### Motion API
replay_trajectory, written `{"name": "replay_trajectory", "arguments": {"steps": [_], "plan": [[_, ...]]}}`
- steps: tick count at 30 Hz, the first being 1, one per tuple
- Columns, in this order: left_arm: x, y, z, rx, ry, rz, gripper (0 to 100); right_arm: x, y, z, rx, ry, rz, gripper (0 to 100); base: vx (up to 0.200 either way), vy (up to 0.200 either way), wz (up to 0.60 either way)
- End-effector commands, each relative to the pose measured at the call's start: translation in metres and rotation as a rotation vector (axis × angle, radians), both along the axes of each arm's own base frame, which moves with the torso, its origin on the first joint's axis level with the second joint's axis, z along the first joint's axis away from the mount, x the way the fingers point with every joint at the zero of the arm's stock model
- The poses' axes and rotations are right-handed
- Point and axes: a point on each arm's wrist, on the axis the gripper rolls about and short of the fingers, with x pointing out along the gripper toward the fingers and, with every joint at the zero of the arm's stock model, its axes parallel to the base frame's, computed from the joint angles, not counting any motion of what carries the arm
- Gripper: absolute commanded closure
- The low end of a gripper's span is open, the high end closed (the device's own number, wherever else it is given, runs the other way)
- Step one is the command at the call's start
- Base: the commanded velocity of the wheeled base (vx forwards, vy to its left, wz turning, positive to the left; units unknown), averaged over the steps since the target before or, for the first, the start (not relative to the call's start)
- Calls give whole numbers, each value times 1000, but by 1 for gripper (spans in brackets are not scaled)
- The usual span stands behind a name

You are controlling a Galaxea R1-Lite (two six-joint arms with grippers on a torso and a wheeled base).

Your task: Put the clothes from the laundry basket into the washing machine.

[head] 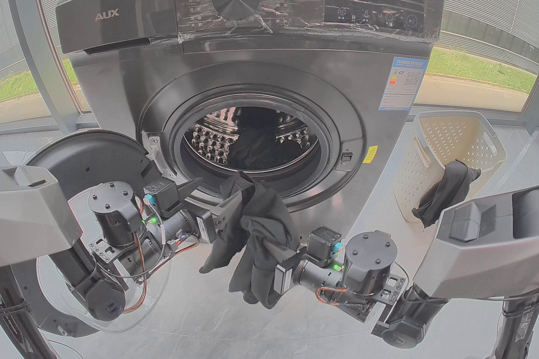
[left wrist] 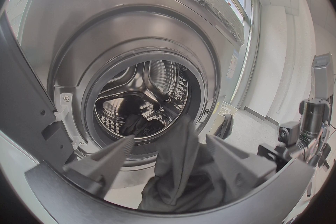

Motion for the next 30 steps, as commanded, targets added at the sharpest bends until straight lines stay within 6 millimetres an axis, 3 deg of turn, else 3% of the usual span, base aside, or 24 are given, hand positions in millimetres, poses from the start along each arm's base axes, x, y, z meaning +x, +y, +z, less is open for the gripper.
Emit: {"name": "replay_trajectory", "arguments": {"steps": [1, 4, 11, 18, 30], "plan": [[-1, 2, -5, 12, 18, 4, 0, 24, -4, 19, 50, -47, -57, 100, 0, 0, 0], [-2, 2, -7, 22, 27, 4, 0, 39, -10, 32, 67, -63, -92, 100, 0, 0, 0], [-7, 2, -15, 54, 52, -14, 0, 50, -3, 49, 87, -80, -101, 100, 0, 0, 0], [-14, -3, -29, 97, 95, -61, 0, 51, 9, 60, 113, -104, -78, 100, 0, 0, 0], [-19, -13, -35, 108, 114, -121, 0, 34, 34, 66, 126, -103, -5, 100, 0, 0, 0]]}}
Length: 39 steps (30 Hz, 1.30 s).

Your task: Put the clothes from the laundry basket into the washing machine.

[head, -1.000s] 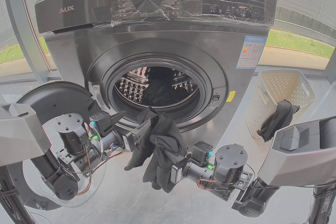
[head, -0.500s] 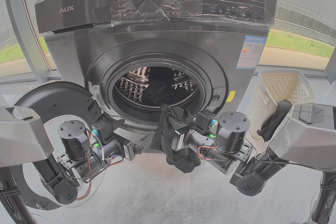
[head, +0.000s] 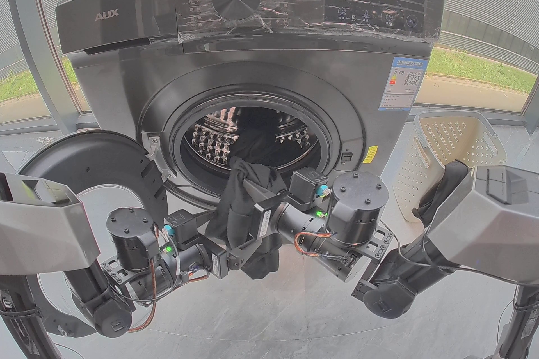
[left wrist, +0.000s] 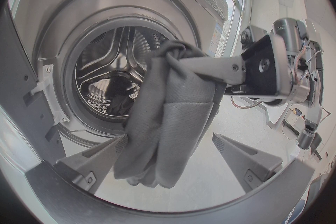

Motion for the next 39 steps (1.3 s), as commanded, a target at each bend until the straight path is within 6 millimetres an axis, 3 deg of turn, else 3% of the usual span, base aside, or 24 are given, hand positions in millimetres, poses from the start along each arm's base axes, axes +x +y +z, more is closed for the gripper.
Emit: {"name": "replay_trajectory", "arguments": {"steps": [1, 12, 13, 32, 33, 37, 39], "plan": [[0, -2, -4, 6, 11, -6, 0, -4, 6, 2, 8, -5, 16, 100, 0, 0, 0], [23, 1, -8, -13, -2, 52, 0, -16, 9, -4, 0, 10, 37, 100, 0, 0, 0], [23, 1, -8, -15, 0, 52, 100, -17, 8, -4, 0, 10, 37, 100, 0, 0, 0], [27, -1, 4, -44, -47, 63, 100, -18, 11, -10, -3, 17, 6, 100, 0, 0, 0], [27, -1, 4, -46, -50, 66, 100, -19, 11, -9, -3, 17, 9, 0, 0, 0, 0], [28, -1, 5, -48, -56, 72, 100, -25, 9, -12, -12, 26, 17, 0, 0, 0, 0], [27, 0, 17, -73, -89, 75, 100, -29, 2, -18, -41, 39, 13, 0, 0, 0, 0]]}}
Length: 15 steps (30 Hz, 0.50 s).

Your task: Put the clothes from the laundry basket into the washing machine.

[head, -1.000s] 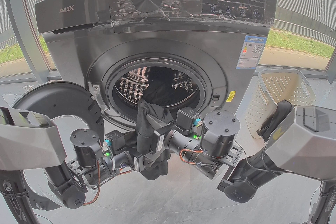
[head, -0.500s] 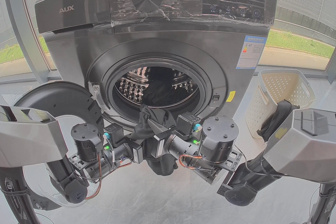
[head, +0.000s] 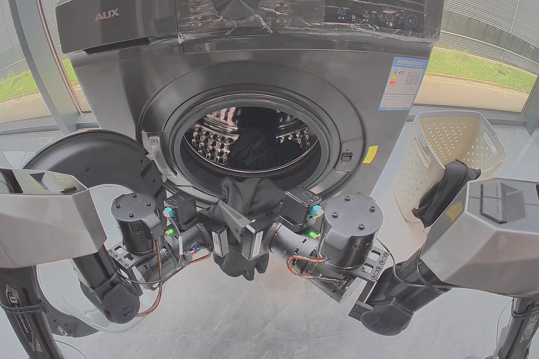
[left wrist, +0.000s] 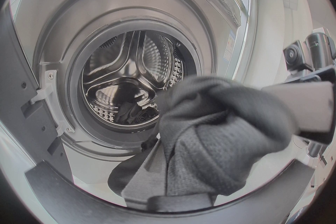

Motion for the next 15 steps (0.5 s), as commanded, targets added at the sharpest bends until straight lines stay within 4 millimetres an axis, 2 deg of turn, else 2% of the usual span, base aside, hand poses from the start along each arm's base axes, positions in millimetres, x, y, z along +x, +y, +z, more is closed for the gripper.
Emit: {"name": "replay_trajectory", "arguments": {"steps": [1, 2, 3, 5, 6, 9, 14, 15], "plan": [[-1, 2, 19, -43, -54, 6, 100, -11, -14, -14, -70, 42, 1, 0, 0, 0, 0], [-1, 2, 20, -46, -57, 6, 100, -13, -16, -16, -81, 48, 1, 0, 0, 0, 0], [-2, 3, 28, -72, -75, 8, 100, -22, -30, -24, -133, 85, -2, 0, 0, 0, 0], [-3, 4, 33, -83, -88, 8, 100, -25, -37, -29, -157, 104, -6, 0, 0, 0, 0], [-6, 5, 41, -96, -105, 5, 100, -32, -49, -38, -199, 135, -7, 0, 0, 0, 0], [-6, 6, 44, -102, -114, 6, 100, -39, -63, -48, -242, 162, -14, 0, 0, 0, 0], [-11, 8, 45, -101, -115, 8, 100, -34, -77, -49, -216, 137, -61, 0, 0, 0, 0], [-12, 9, 46, -101, -115, 8, 100, -22, -88, -44, -178, 106, -121, 0, 0, 0, 0]]}}
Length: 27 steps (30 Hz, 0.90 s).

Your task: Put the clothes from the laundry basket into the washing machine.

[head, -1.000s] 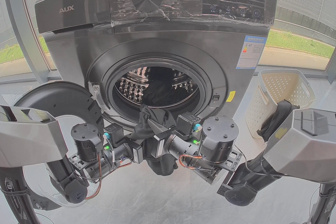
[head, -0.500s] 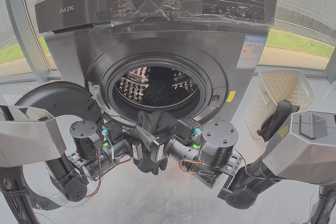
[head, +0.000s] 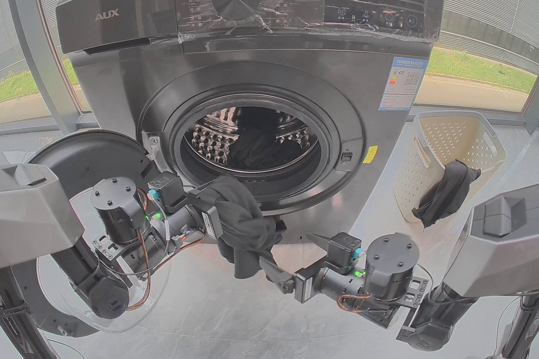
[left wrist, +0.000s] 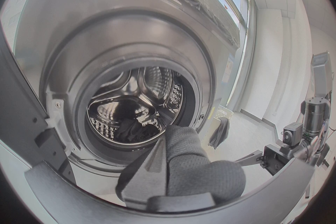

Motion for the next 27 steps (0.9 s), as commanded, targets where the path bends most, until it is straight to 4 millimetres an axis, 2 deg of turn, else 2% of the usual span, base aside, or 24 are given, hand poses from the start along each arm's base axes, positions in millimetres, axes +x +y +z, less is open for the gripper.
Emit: {"name": "replay_trajectory", "arguments": {"steps": [1, 4, 8, 16, 21, 27], "plan": [[-9, 6, 15, -22, -35, 1, 100, 20, -34, 2, 5, -30, -133, 0, 0, 0, 0], [-15, 9, 14, -16, -23, -1, 100, 31, -50, 3, 1, -31, -206, 0, 0, 0, 0], [-17, 10, 12, -9, -14, 2, 100, 35, -63, 5, 1, -29, -251, 0, 0, 0, 0], [-23, 17, 18, -12, -29, 13, 100, 38, -75, 26, 40, -85, -325, 0, 0, 0, 0], [-27, 20, 10, 13, 2, 16, 100, 45, -88, 24, 32, -77, -365, 0, 0, 0, 0], [-28, 21, 6, 29, 15, 21, 100, 45, -87, 22, 32, -72, -366, 0, 0, 0, 0]]}}
